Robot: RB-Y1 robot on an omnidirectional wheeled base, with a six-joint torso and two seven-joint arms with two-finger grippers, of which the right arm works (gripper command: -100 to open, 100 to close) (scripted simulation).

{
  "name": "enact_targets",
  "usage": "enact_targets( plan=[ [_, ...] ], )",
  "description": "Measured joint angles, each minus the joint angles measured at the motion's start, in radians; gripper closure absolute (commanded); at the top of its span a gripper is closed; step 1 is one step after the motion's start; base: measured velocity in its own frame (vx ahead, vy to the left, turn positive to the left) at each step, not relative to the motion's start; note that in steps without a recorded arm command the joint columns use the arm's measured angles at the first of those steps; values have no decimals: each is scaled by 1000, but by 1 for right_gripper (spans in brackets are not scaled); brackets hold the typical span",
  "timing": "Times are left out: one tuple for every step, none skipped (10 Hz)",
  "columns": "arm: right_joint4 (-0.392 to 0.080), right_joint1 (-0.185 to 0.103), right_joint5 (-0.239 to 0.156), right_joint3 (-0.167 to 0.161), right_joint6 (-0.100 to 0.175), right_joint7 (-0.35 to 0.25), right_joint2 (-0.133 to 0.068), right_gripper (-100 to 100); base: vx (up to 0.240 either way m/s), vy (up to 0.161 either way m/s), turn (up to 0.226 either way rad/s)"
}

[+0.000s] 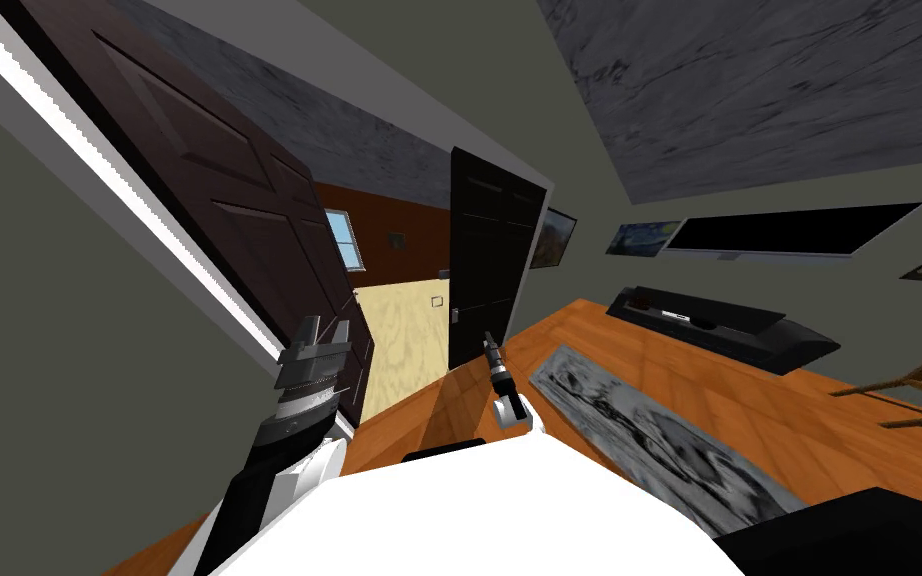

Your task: Push the door open

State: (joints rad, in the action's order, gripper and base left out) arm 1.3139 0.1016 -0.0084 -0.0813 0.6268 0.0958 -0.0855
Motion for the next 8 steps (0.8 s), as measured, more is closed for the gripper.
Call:
enact_targets(
  plan=[
    [-26, -9, -4, -1, 7, -3, -2, -100, 78, -61, 120],
    [-58, -23, -7, -1, 14, -5, 0, -100, 72, -70, 103],
    [-74, -25, -9, -4, 17, -5, 3, -100, 69, -76, 123],
    [-97, -34, -12, -5, 20, -6, 5, -100, 80, -74, 120],
    [-143, -51, -16, -5, 37, -8, 8, -100, 116, -79, 162],
    [-179, -66, -20, -6, 45, -9, 12, -100, 105, -88, 170],
    [-205, -74, -24, -9, 48, -11, 16, -100, 77, -66, 140],
    [-223, -79, -26, -11, 50, -12, 18, -100, 77, -70, 108]
  ],
)
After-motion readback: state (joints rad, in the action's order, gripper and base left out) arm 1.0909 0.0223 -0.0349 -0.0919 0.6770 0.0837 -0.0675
